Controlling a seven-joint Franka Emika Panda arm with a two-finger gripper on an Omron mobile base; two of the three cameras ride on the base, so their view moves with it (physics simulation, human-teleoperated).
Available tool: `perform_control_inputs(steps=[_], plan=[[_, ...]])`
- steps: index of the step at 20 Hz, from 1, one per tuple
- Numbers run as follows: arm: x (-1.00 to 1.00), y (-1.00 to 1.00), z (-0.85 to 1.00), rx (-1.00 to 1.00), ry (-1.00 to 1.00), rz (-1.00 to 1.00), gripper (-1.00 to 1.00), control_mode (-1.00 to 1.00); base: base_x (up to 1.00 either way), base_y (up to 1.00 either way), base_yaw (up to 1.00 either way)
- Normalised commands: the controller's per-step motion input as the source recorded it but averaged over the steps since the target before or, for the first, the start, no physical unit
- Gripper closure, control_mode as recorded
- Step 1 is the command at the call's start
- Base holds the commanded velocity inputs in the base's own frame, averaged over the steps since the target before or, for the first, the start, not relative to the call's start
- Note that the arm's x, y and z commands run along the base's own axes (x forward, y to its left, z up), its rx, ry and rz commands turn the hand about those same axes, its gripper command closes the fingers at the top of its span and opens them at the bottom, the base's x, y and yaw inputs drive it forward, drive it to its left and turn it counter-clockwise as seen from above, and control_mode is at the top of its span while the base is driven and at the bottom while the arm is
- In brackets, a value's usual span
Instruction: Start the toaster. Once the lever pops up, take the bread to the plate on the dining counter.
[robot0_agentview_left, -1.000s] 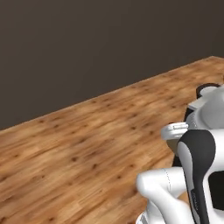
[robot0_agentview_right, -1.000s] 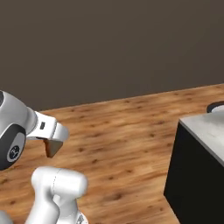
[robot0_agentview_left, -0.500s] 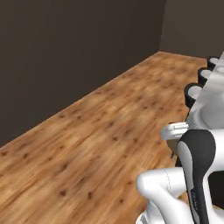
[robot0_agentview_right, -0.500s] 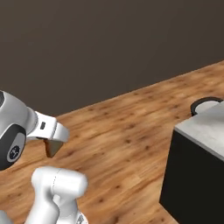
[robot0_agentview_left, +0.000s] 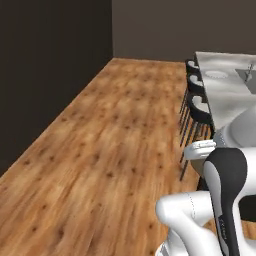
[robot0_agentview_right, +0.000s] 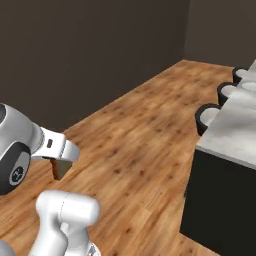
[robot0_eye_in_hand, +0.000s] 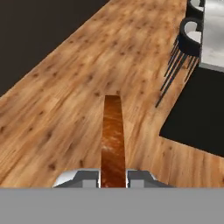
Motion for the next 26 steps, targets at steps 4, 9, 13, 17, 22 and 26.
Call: perform_control_inputs(steps=[4, 9, 13, 17, 22, 26], plan=[[0.0, 0.0, 0.0, 0.0, 0.0, 0.0, 1.0, 1.0, 0.76, 0.83, -0.66], [0.0, 0.0, 0.0, 0.0, 0.0, 0.0, 1.0, 1.0, 0.75, 0.83, -0.66], [0.0, 0.0, 0.0, 0.0, 0.0, 0.0, 1.0, 1.0, 0.74, 0.84, -0.67], [0.0, 0.0, 0.0, 0.0, 0.0, 0.0, 1.0, 1.0, 0.72, 0.84, -0.68], [0.0, 0.0, 0.0, 0.0, 0.0, 0.0, 1.0, 1.0, 0.71, 0.84, -0.69], [0.0, 0.0, 0.0, 0.0, 0.0, 0.0, 1.0, 1.0, 0.55, 0.92, -0.67]])
